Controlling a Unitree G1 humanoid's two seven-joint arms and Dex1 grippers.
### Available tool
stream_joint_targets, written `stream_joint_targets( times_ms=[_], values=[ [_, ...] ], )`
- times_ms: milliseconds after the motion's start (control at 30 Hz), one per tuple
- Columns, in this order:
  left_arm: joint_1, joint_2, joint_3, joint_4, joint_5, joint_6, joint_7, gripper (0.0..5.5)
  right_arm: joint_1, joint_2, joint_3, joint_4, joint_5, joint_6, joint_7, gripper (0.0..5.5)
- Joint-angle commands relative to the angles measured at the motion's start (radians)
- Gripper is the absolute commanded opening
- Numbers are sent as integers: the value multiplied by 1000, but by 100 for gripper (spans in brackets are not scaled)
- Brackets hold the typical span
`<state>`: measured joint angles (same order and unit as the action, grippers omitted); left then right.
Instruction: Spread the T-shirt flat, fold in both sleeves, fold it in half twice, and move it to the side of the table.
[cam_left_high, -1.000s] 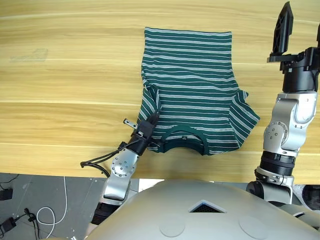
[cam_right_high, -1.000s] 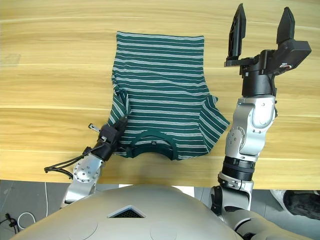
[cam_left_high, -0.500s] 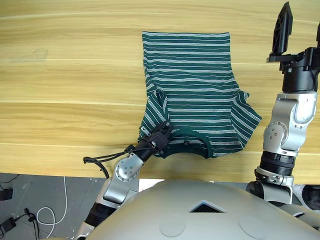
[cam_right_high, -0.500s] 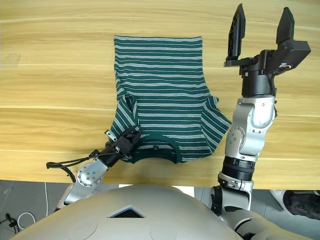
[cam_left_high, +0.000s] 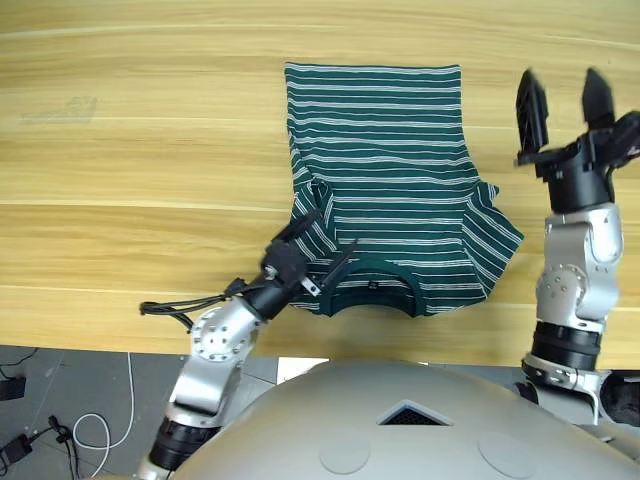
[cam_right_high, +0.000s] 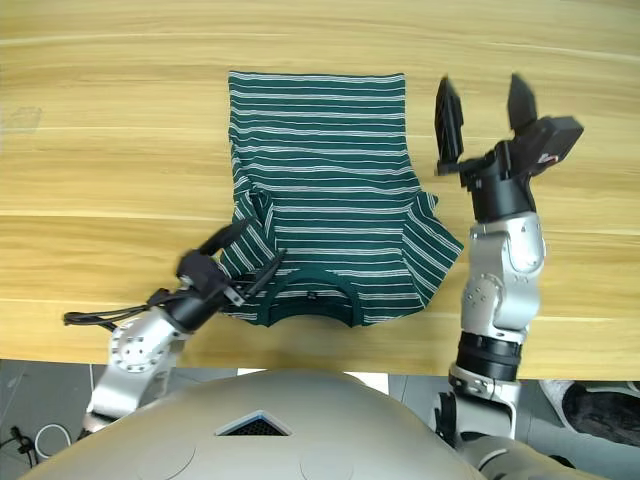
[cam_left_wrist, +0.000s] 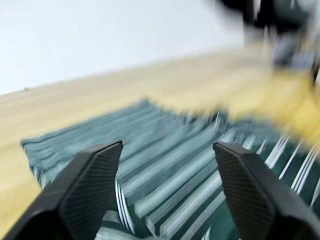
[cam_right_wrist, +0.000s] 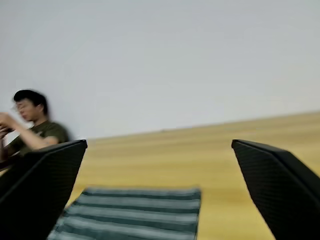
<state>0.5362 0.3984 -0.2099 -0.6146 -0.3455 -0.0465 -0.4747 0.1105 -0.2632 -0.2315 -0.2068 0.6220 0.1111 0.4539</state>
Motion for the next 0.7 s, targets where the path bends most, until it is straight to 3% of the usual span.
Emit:
stream_joint_targets(
  times_ms=[33, 167, 233, 367, 500, 633, 700],
  values=[
    [59, 90, 265, -265, -523, 51, 32, 402, 180, -191, -146, -60, 309, 321, 166, 540],
    [34, 77, 602, -180, -699, 46, 276, 430, 262, -287, -233, 10, 425, 500, 203, 540],
    [40, 74, 694, -139, -685, 74, 362, 430, 289, -325, -235, 33, 418, 562, 210, 540],
    [92, 36, 683, -127, -481, 136, 430, 430, 329, -429, -194, 63, 370, 635, 350, 540],
    [103, -7, 667, -142, -421, 157, 426, 430, 311, -456, -116, 80, 272, 632, 385, 540],
    [98, -28, 663, -155, -404, 175, 418, 432, 270, -464, -87, 141, 187, 608, 399, 466],
    [92, -36, 660, -161, -399, 187, 419, 432, 249, -454, -74, 168, 147, 593, 395, 461]
  ],
)
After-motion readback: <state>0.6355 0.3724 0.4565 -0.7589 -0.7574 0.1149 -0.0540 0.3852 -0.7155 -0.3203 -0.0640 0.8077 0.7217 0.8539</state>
